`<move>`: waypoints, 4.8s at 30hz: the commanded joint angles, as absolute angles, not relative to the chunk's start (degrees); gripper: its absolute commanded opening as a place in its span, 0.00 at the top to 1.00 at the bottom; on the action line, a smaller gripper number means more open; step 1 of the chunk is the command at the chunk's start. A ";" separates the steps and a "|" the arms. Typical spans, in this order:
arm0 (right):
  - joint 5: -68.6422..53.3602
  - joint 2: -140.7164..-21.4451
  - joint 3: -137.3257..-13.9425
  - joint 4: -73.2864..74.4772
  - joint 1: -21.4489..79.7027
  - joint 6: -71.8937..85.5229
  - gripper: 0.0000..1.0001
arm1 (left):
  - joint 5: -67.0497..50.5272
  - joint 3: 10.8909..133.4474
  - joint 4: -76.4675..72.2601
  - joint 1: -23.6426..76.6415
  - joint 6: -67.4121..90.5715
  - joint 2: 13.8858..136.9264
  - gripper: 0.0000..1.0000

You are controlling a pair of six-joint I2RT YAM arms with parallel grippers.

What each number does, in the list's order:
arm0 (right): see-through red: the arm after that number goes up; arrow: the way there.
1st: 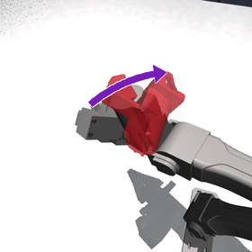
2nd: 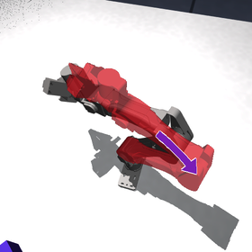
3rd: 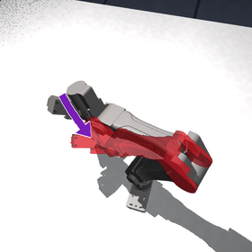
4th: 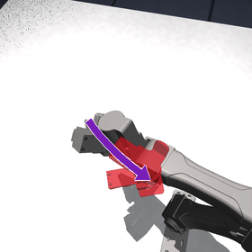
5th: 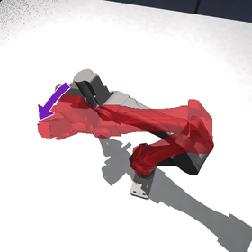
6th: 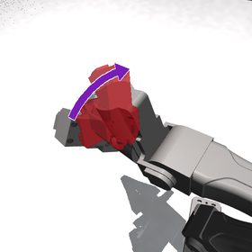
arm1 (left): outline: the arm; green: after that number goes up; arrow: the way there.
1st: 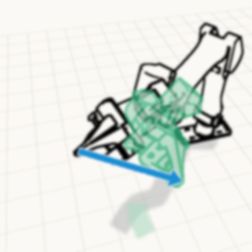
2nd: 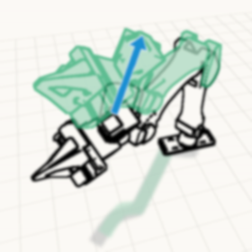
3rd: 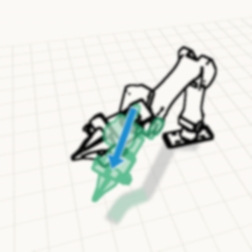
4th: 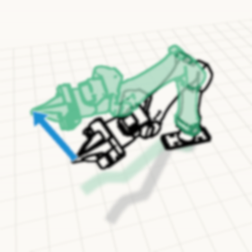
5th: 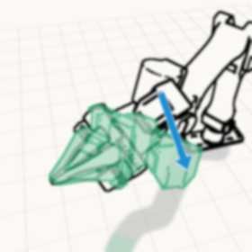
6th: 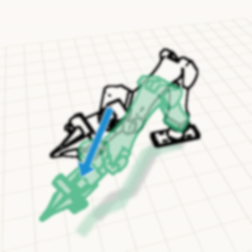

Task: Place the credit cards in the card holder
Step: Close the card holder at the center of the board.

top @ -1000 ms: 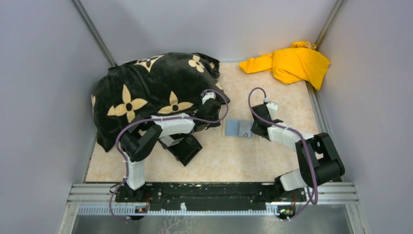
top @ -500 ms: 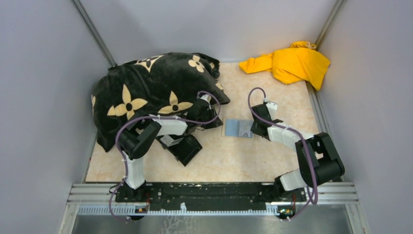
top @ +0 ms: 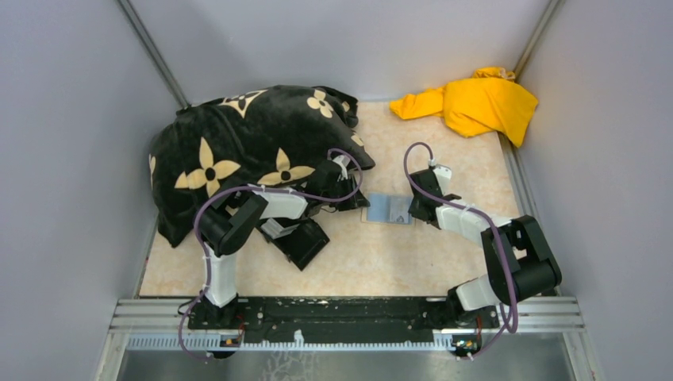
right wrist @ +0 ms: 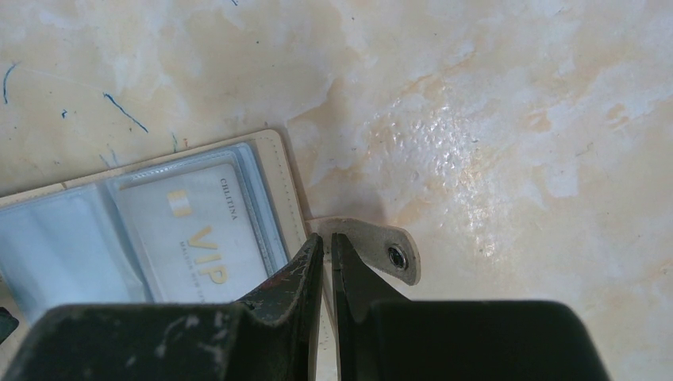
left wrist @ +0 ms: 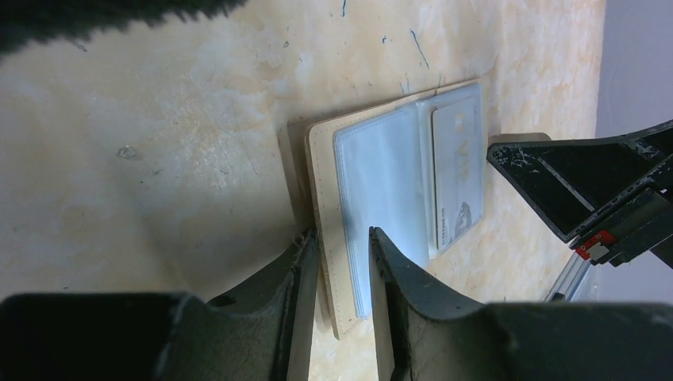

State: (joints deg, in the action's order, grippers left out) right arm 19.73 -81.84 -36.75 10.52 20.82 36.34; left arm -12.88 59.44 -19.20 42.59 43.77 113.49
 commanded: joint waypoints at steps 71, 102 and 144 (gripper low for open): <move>15.26 -85.08 -35.51 9.66 20.13 36.22 0.90 | -16.44 66.30 -29.76 49.60 52.11 114.64 0.62; 15.16 -84.81 -34.75 9.33 20.13 36.84 0.90 | -16.82 61.07 -35.07 51.82 55.43 117.90 0.82; 16.36 -73.19 -36.36 13.96 20.13 35.80 0.83 | 5.35 77.65 -4.45 57.04 46.12 121.53 0.72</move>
